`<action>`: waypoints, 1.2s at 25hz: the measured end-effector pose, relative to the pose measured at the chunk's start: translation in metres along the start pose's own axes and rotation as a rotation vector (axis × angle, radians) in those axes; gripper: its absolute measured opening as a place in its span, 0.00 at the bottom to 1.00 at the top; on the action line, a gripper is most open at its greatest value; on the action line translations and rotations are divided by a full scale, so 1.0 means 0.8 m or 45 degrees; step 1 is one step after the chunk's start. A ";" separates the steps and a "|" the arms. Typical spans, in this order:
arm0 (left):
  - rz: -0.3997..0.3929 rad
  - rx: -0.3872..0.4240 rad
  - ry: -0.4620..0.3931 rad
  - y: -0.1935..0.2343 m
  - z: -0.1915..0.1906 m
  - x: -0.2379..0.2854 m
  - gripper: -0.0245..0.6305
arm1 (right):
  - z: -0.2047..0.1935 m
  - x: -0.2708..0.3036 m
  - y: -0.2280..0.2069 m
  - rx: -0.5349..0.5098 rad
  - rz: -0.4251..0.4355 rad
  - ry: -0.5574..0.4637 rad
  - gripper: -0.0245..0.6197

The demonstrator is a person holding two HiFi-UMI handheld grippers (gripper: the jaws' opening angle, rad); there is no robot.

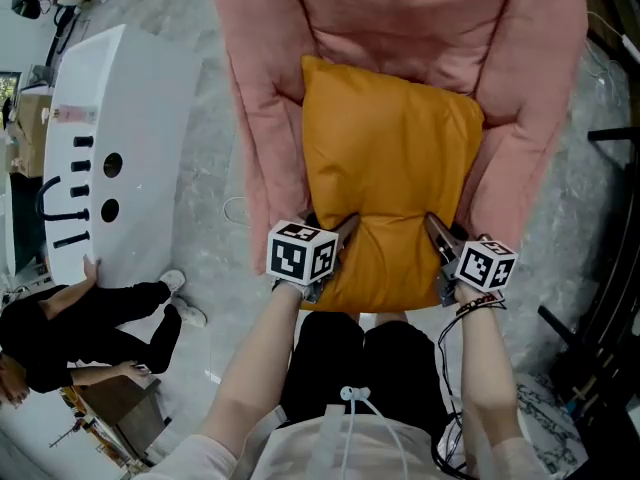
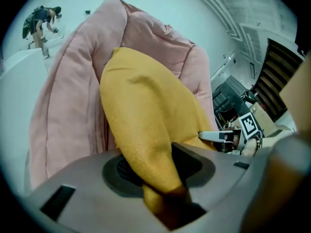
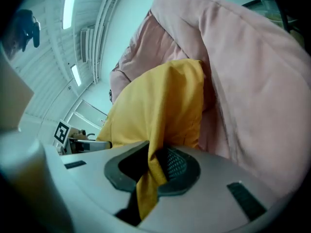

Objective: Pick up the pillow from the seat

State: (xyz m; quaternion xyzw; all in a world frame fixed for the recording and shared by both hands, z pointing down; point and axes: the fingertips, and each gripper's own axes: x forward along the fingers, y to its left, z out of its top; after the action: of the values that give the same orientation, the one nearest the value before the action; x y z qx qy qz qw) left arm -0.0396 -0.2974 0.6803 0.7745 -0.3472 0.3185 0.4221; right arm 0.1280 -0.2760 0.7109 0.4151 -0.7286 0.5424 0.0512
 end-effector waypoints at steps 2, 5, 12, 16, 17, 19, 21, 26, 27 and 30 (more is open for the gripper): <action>-0.001 0.012 -0.049 -0.015 0.010 -0.011 0.31 | 0.016 -0.016 0.011 -0.036 0.001 -0.024 0.14; -0.002 0.023 -0.124 -0.034 0.027 -0.031 0.31 | 0.039 -0.037 0.031 -0.093 0.002 -0.064 0.14; 0.014 0.057 -0.305 -0.077 0.090 -0.083 0.31 | 0.116 -0.089 0.092 -0.251 0.023 -0.195 0.14; -0.004 0.126 -0.428 -0.116 0.146 -0.119 0.31 | 0.175 -0.134 0.135 -0.355 0.018 -0.304 0.13; -0.009 0.149 -0.464 -0.126 0.161 -0.129 0.31 | 0.190 -0.145 0.146 -0.386 0.018 -0.332 0.13; -0.008 0.202 -0.529 -0.144 0.186 -0.149 0.31 | 0.214 -0.163 0.167 -0.443 0.007 -0.380 0.13; -0.004 0.256 -0.581 -0.156 0.208 -0.167 0.31 | 0.235 -0.177 0.187 -0.493 -0.004 -0.421 0.13; -0.029 0.316 -0.696 -0.178 0.254 -0.215 0.31 | 0.278 -0.209 0.243 -0.609 0.008 -0.519 0.13; -0.034 0.322 -0.712 -0.184 0.255 -0.225 0.31 | 0.279 -0.218 0.254 -0.624 0.008 -0.529 0.13; -0.048 0.366 -0.786 -0.200 0.272 -0.261 0.31 | 0.293 -0.242 0.291 -0.683 0.015 -0.585 0.13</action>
State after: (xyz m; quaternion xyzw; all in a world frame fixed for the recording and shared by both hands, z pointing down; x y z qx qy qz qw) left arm 0.0169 -0.3669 0.3510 0.8923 -0.3958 0.1069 0.1893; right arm 0.1878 -0.3490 0.3400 0.4938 -0.8400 0.2244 -0.0101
